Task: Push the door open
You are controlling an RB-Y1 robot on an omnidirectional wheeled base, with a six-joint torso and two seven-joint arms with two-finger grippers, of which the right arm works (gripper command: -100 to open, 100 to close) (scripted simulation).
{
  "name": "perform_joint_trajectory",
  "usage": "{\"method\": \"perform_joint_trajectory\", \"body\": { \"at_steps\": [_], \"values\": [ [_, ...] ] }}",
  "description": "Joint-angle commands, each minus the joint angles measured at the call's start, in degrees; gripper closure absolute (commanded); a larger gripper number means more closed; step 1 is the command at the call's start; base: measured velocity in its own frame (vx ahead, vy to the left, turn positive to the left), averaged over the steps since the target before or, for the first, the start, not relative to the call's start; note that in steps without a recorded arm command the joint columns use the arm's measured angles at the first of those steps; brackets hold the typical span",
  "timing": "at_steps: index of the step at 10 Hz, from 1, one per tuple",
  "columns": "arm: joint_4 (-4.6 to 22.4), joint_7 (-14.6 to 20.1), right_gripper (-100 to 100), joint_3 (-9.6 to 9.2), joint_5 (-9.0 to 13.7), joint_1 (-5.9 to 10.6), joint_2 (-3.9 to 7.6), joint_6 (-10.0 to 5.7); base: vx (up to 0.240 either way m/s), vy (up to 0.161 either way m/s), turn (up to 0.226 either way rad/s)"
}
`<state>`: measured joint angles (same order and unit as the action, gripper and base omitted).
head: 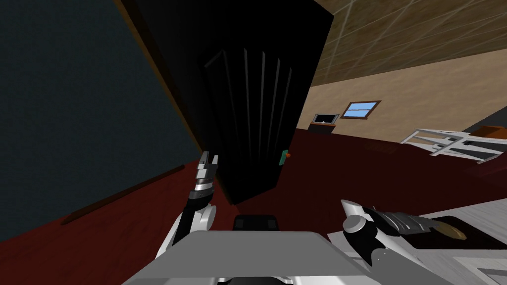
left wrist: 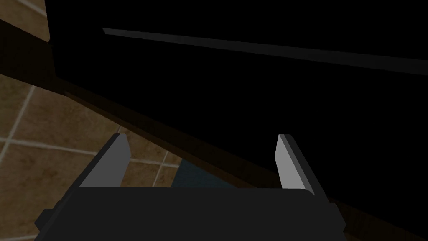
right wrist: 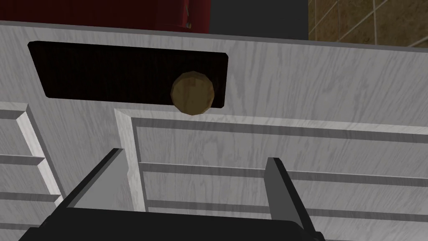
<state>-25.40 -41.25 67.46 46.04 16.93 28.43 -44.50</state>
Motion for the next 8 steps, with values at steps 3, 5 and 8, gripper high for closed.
{"method": "perform_joint_trajectory", "body": {
  "at_steps": [3,5,8],
  "values": [
    [0.5,-0.1,-100,0.41,0.2,0.09,0.30,-0.44,-0.042,-0.205,0.037],
    [0.6,-0.3,-100,0.74,0.4,0.15,0.40,-0.64,-0.022,-0.241,0.033],
    [0.4,-0.4,100,0.85,0.4,0.12,0.31,-0.58,0.011,-0.123,0.013]
  ]
}}
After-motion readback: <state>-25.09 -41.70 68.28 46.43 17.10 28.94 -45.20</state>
